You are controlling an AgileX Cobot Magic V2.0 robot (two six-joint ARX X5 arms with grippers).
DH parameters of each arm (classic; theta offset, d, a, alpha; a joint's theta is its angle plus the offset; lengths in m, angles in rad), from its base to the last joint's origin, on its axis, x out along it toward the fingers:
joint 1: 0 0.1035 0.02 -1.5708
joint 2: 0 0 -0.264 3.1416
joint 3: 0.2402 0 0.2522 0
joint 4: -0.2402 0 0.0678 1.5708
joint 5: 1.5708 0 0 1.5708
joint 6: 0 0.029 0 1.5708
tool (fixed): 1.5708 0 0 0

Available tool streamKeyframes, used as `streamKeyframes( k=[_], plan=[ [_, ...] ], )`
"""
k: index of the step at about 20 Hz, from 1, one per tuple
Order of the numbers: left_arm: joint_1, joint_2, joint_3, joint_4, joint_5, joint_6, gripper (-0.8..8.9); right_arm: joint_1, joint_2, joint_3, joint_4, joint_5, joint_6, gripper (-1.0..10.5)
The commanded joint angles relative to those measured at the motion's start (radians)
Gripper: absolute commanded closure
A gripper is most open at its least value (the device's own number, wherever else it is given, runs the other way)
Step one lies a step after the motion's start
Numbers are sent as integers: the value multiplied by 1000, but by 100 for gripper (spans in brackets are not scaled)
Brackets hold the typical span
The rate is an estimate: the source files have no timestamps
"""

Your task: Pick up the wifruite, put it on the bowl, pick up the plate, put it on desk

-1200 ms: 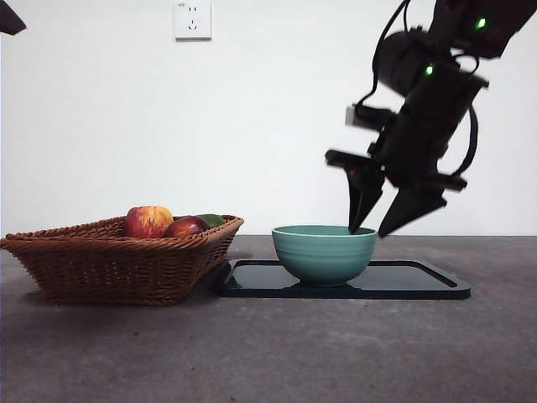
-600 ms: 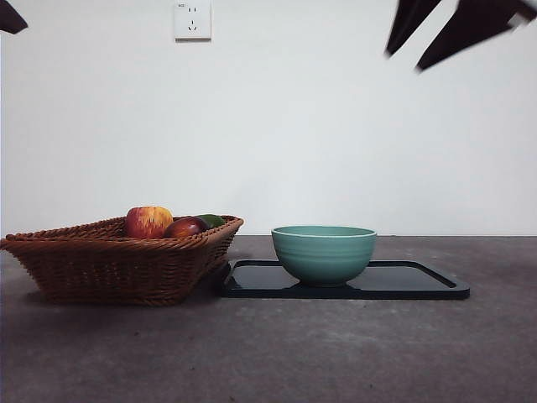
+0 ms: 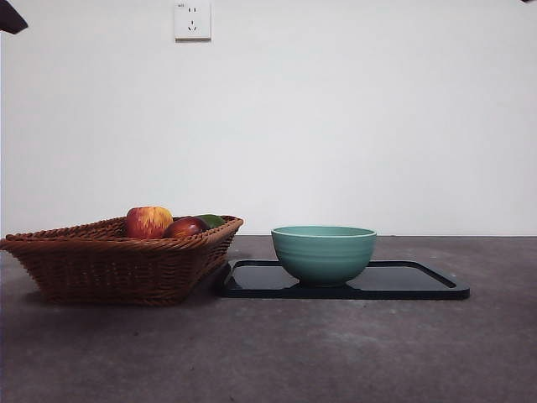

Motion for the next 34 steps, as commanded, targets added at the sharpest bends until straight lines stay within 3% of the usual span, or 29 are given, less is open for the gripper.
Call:
streamKeyframes(
  k=[1,6,29,34],
  plan=[
    [-6,5,6,11,3,17,469,6,-45,-48,-23,-26,-7,730],
    [-6,5,6,11,3,16,469,6,-126,-108,-45,-23,-7,730],
    [-6,7,7,36,3,16,472,6,-127,-108,-42,-23,-7,730],
    [-6,141,75,122,3,18,470,6,-127,-108,-42,-23,-7,730]
  ],
)
